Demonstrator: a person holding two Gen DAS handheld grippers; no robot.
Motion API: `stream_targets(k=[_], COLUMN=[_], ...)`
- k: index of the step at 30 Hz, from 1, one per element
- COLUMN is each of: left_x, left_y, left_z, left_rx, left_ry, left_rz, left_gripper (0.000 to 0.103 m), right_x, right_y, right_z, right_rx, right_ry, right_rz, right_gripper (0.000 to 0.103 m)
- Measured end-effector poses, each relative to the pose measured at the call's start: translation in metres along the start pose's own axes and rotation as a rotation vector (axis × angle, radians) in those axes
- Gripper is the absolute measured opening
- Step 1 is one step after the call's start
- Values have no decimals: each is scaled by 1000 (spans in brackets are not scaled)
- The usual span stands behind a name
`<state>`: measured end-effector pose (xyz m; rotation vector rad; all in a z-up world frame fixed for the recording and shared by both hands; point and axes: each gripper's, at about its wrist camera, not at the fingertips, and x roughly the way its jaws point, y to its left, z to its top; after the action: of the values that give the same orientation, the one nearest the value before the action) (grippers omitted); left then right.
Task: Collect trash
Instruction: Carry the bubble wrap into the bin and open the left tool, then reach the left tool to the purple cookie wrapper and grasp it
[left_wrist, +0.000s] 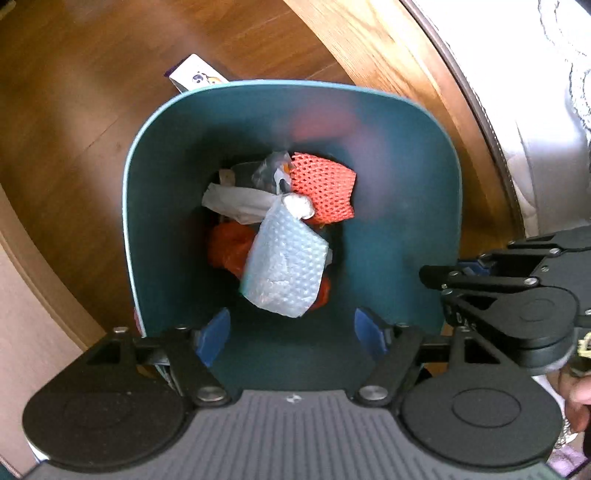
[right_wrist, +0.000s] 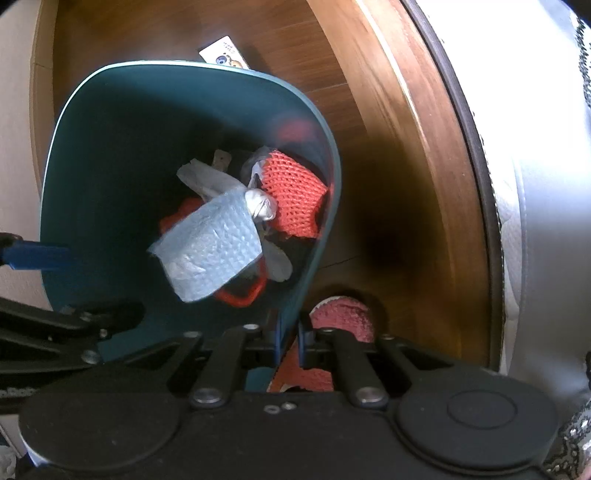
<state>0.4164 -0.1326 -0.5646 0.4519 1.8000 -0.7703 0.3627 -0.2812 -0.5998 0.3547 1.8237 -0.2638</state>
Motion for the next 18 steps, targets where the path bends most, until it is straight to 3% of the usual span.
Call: stream_targets(k=[9,14,18], left_x=[-64,-94,-91], left_y=[16,35,49], left_z=[14,43,84], left_rx=[-48,-113,-168], left_ry=[-140,-264,-297], left_rz=[-32,-4,14], left_gripper=[74,74,74], right_x=[1,1,0], right_y=[0,0,-2], right_z=[-2,0,0], right_rx=[4,-1,0], right_ry=[10,18,16], right_rz=[16,29,42], right_gripper=[8,8,9])
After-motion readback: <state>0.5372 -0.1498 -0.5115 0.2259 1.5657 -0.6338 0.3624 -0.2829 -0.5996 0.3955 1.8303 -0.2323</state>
